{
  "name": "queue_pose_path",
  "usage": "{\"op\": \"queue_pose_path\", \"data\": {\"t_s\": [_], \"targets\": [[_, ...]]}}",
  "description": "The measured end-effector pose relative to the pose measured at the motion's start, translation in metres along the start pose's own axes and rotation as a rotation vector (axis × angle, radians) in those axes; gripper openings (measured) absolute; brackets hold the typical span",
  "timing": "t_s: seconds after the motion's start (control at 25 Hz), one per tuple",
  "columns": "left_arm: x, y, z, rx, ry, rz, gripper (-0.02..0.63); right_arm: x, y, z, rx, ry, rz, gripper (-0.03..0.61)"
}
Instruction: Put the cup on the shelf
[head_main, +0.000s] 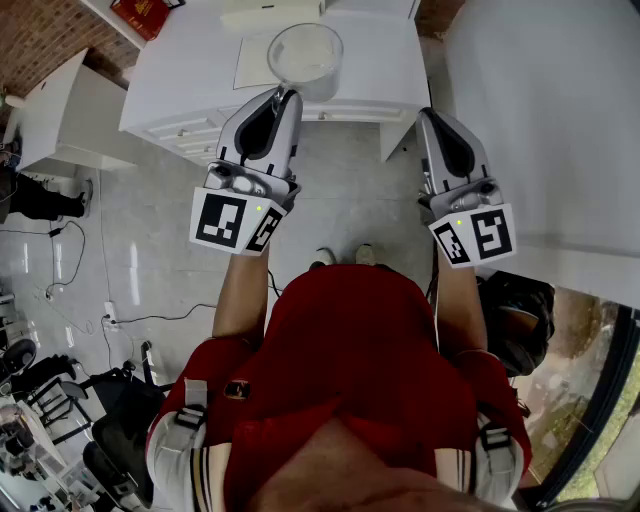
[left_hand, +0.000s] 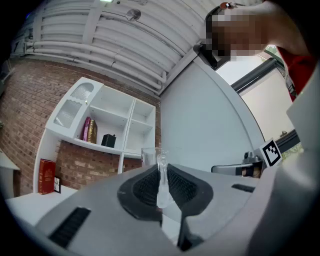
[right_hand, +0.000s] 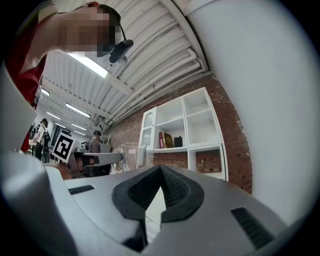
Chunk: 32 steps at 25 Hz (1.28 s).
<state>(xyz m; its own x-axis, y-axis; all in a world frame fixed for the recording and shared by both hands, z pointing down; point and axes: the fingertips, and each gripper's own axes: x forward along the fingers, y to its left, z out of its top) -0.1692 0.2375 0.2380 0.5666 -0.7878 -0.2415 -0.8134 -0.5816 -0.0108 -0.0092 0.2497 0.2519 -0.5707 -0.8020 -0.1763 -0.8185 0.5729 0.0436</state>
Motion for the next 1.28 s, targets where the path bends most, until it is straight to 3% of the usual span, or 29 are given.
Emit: {"op": "queue_pose_path", "data": {"t_s": [0.8,1.08,1.28], "targets": [[0.01,0.041,-0.008,-0.01,-0.008,-0.057,0.035,0.03,0.021,-0.017,0.015,0.013,-0.041,-0.003],[0.031,0.052,-0.009,-0.006,-0.014,-0.066,0.035,0.045,0.001,-0.021,0.014,0.009,-0.053,-0.003],[0.062,0.054,-0.02,0.003,-0.006,-0.054,0.035,0.06,-0.036,-0.028,0.024,-0.007,-0.047,-0.003]]}}
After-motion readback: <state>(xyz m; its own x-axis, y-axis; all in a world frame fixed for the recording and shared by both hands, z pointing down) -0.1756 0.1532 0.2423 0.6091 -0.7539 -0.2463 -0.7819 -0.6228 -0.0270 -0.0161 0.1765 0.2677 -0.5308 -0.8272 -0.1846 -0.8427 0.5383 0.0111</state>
